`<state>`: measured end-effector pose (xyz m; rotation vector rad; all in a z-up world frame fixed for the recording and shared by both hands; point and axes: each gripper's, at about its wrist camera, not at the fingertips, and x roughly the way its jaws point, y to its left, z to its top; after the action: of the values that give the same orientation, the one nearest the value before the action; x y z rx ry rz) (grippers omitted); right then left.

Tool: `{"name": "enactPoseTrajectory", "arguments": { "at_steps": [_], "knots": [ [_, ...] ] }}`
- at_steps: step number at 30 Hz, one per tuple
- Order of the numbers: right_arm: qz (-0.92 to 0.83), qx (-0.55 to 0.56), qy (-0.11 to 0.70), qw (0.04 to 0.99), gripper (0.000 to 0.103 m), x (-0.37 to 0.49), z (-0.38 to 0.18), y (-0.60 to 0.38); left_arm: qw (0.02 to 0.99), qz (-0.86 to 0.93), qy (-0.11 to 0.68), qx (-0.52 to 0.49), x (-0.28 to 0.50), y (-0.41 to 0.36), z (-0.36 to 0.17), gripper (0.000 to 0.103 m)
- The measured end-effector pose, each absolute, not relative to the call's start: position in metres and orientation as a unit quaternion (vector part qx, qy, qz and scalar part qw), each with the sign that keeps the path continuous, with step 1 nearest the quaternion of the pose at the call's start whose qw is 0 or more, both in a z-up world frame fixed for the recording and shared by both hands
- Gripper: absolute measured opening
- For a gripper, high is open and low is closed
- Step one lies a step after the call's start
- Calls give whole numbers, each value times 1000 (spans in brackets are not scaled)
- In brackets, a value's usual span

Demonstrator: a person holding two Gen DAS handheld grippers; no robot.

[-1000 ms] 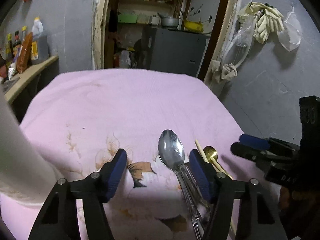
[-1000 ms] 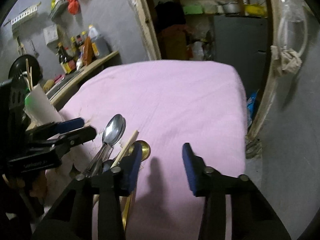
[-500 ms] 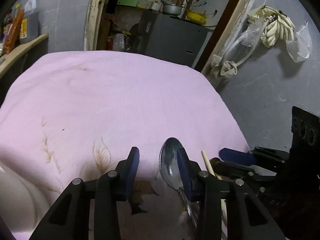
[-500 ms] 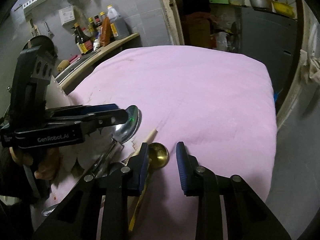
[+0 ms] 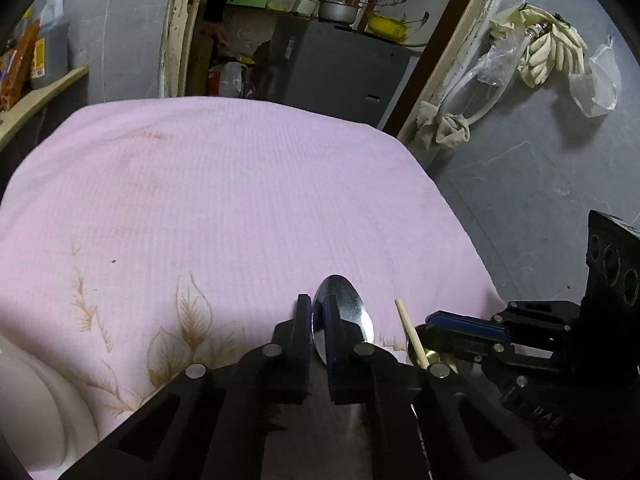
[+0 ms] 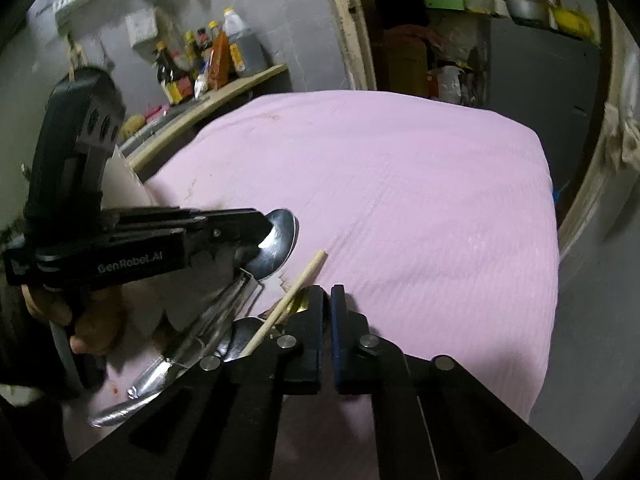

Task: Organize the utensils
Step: 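Close the left tool on a silver spoon while the right tool grasps a chopstick, then lift both held utensils and carry them toward the white caddy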

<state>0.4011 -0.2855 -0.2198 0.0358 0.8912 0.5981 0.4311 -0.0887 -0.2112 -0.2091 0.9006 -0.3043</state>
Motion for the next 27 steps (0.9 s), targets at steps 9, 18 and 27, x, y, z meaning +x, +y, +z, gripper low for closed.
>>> {"name": "enactPoseTrajectory", "arguments": {
  "at_steps": [9,18,27],
  "knots": [
    [216,40,377,900,2,372,-190,-300,918,-95,378,-77,395,-80,-169,2],
    [139,12,260,955,2,343,-119,-286,968,-7,246,-52,344,-63,-101,2],
    [127,-18,181,975,2,333,-36,-243,981,17,181,-61,325,-21,-41,2]
  ]
}}
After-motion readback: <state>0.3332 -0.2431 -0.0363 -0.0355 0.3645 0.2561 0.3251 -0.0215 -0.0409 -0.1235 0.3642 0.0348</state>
